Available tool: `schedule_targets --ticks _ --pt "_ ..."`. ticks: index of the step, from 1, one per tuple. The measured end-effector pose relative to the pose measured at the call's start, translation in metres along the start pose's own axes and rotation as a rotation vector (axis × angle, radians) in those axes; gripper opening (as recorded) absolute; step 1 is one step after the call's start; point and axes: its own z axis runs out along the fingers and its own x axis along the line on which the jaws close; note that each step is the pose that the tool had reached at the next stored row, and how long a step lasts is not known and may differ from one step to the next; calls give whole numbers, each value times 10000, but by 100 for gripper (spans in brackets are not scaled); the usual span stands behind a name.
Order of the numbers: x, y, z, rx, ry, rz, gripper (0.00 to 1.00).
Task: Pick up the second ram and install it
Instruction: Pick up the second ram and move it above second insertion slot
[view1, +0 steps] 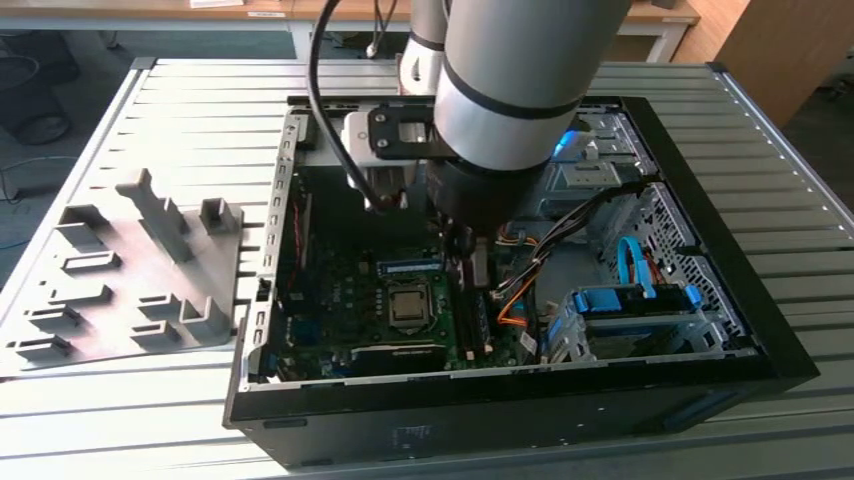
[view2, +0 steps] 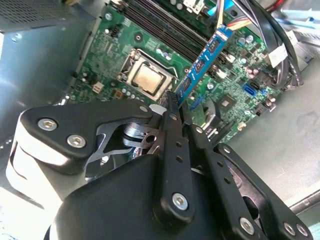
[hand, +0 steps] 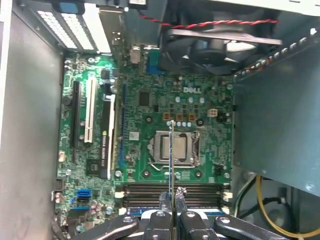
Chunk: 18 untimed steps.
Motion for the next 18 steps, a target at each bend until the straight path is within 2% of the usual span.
schedule_targets --ticks 9,18 --pt "25 0 77 0 -1 0 14" --pt "26 -1 87 0 -1 0 14"
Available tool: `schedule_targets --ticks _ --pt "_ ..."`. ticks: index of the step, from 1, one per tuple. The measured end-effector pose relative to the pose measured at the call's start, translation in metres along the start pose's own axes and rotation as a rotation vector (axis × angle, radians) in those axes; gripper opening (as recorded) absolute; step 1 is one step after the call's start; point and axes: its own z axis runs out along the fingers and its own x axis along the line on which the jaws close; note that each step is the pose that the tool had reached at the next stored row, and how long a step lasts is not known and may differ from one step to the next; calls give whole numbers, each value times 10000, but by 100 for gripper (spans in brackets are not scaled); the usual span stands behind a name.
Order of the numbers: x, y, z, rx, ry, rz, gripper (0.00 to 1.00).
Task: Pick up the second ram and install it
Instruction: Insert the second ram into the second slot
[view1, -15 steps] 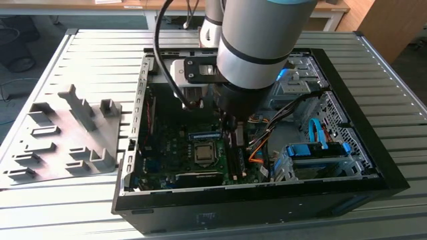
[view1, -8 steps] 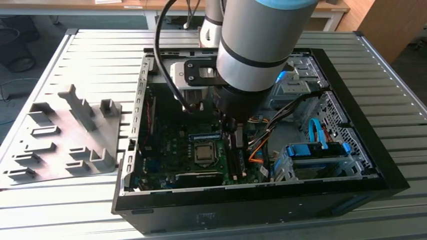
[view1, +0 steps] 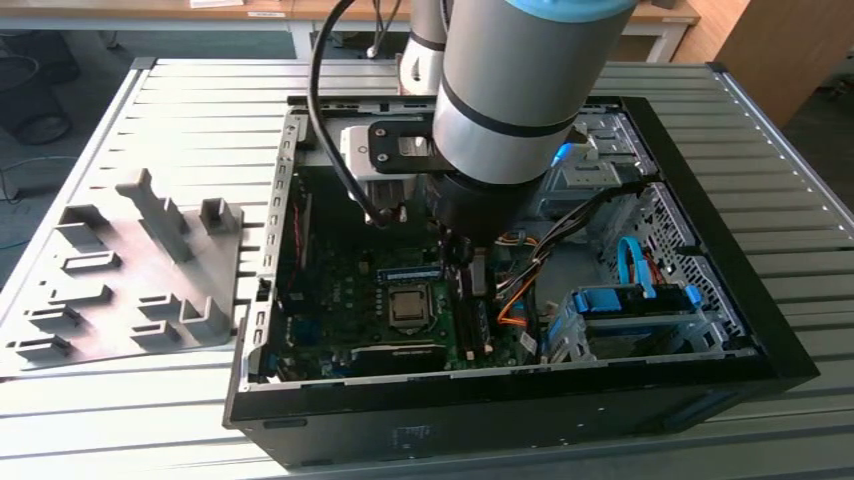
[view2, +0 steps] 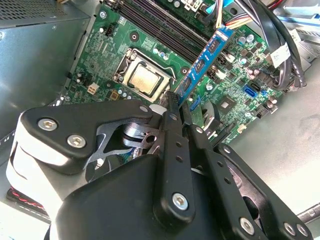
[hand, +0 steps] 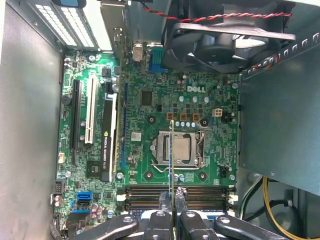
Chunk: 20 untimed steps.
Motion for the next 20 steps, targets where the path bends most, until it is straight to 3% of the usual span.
schedule_targets --ticks 10,20 --pt "0 0 1 11 -6 84 14" --pt "0 0 3 134 -57 1133 14"
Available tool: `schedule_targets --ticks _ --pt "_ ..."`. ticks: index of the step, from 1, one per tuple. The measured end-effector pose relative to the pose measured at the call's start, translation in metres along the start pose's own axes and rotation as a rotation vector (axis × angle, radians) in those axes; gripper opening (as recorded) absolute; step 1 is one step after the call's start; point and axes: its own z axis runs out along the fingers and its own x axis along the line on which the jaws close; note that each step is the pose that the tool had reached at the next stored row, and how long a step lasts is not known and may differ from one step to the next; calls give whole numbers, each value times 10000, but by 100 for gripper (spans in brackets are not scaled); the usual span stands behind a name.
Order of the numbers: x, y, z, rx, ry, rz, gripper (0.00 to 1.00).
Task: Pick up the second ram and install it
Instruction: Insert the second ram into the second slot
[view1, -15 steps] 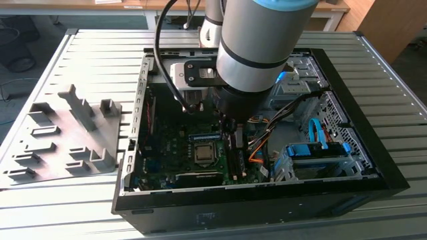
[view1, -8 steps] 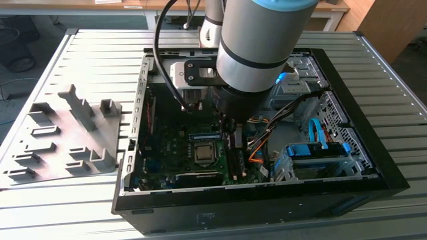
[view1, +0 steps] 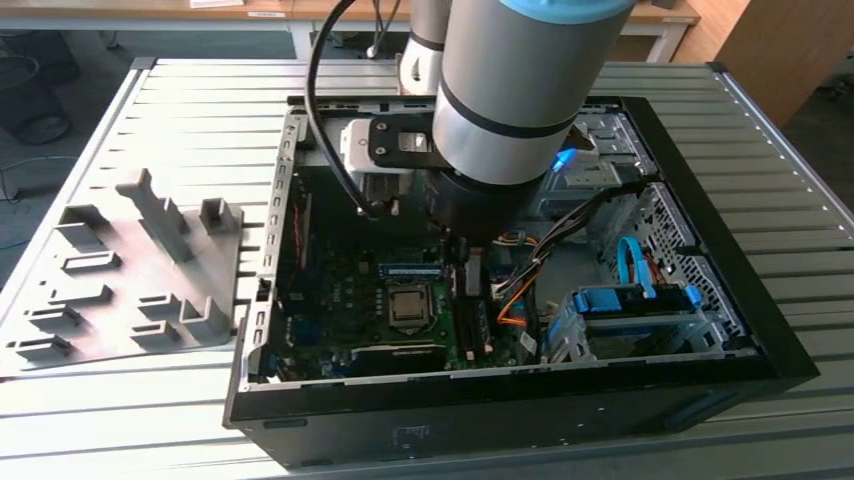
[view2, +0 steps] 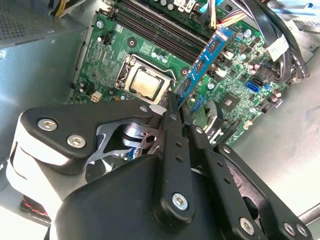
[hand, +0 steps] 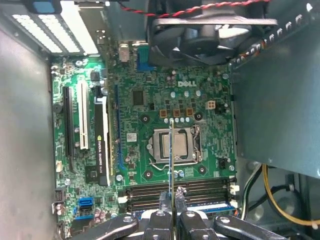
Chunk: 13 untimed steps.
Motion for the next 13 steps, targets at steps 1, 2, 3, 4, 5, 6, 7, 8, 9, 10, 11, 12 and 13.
schedule_targets --ticks 1,2,3,4,5,6,7,8,9,10,11,12,13 --pt "0 0 1 68 -29 574 14" --pt "0 0 2 80 -35 676 14" --pt "0 0 2 92 -40 778 14" --pt "0 0 2 104 -45 877 14" --pt "0 0 2 115 -49 973 14" --pt "0 0 2 126 -54 1070 14" --pt "0 0 2 138 -59 1162 14" --pt "0 0 3 149 -64 1258 14" --pt "0 0 3 161 -69 1354 14" --pt "1 0 3 172 -74 1449 14" --pt "1 0 4 184 -79 1548 14" --pt "1 0 4 194 -83 1640 14" --pt "1 0 4 205 -88 1730 14"
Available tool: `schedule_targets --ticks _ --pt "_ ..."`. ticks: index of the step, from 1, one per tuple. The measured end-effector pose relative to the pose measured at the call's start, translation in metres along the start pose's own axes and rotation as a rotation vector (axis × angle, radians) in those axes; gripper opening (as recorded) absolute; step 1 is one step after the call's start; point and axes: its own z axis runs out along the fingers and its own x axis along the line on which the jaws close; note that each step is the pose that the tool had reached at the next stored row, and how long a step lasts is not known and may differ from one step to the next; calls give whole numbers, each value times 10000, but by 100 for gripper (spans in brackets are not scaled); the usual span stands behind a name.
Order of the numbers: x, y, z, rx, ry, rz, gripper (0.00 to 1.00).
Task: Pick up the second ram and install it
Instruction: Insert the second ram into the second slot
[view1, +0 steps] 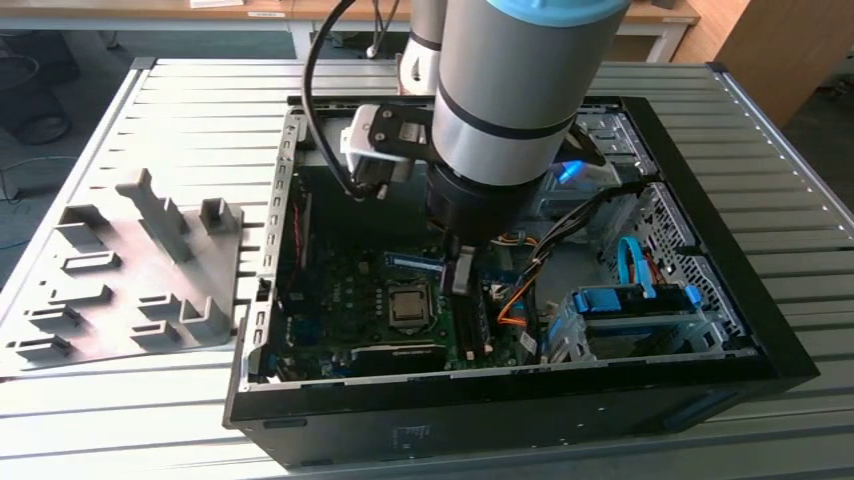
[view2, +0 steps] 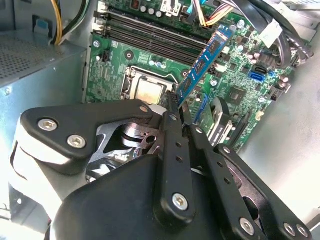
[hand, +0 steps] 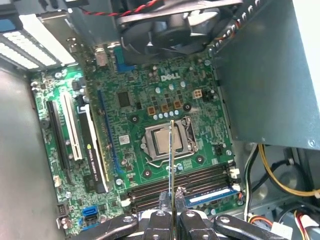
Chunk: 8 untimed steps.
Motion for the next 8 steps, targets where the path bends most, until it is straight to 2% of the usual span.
schedule_targets --ticks 8 --pt "0 0 1 80 -35 678 14"
